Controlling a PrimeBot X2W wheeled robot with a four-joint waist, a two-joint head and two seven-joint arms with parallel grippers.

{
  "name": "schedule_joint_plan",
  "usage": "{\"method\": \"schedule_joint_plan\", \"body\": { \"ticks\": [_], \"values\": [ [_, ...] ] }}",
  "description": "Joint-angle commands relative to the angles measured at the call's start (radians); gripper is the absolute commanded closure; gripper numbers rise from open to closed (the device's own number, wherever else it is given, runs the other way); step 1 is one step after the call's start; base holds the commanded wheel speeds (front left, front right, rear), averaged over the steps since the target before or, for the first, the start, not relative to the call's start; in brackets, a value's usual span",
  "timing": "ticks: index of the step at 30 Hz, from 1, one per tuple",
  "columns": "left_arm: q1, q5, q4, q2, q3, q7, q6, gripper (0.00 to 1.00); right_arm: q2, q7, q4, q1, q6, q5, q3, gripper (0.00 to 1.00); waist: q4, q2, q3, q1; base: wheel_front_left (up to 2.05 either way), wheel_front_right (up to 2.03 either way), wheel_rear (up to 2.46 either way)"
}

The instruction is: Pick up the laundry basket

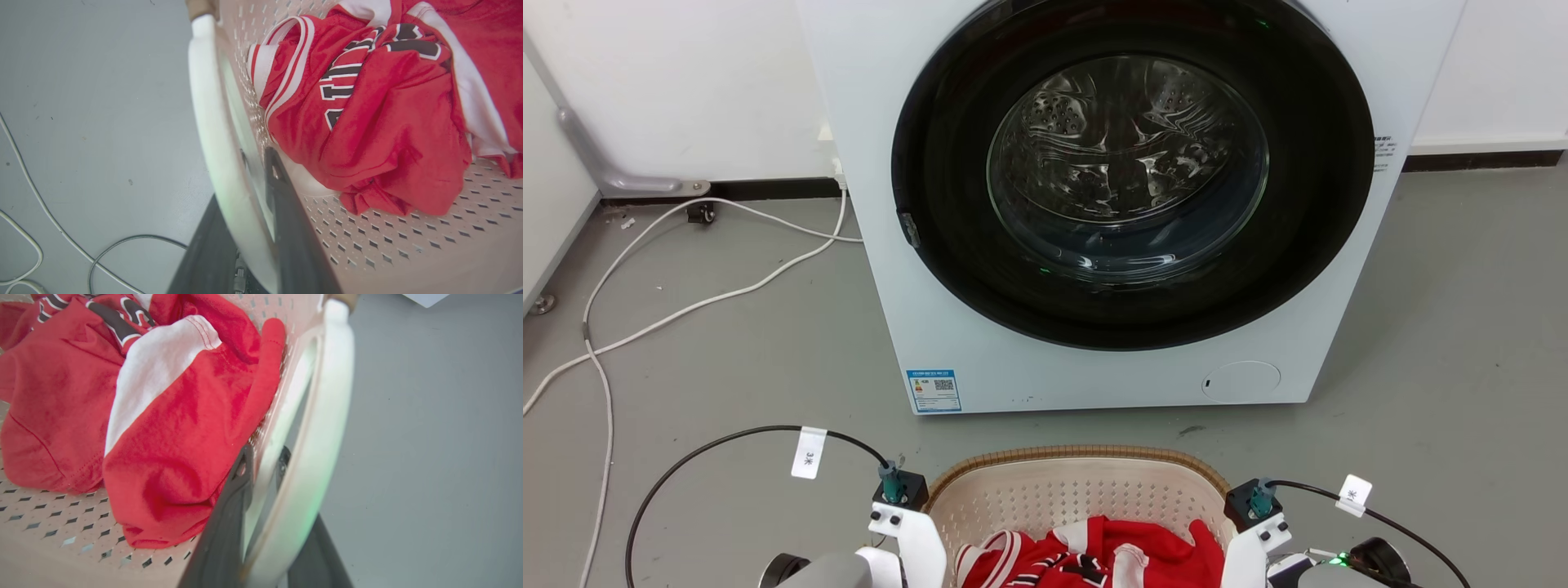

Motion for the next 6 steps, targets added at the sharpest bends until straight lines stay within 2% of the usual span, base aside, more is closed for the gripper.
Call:
{"method": "schedule_joint_plan", "body": {
  "ticks": [1, 6],
  "values": [
    [-0.004, 0.004, -0.008, -0.003, 0.0, -0.02, -0.007, 1.0, 0.01, 0.003, -0.006, 0.004, 0.014, -0.007, 0.017, 1.0, 0.0, 0.0, 0.0, 0.0, 0.0, 0.0, 0.0],
    [-0.004, 0.001, -0.008, -0.003, -0.001, -0.019, -0.007, 1.0, 0.009, 0.003, -0.005, 0.004, 0.014, 0.0, 0.022, 1.0, 0.0, 0.0, 0.001, 0.0, 0.0, 0.0, 0.0]
  ]
}}
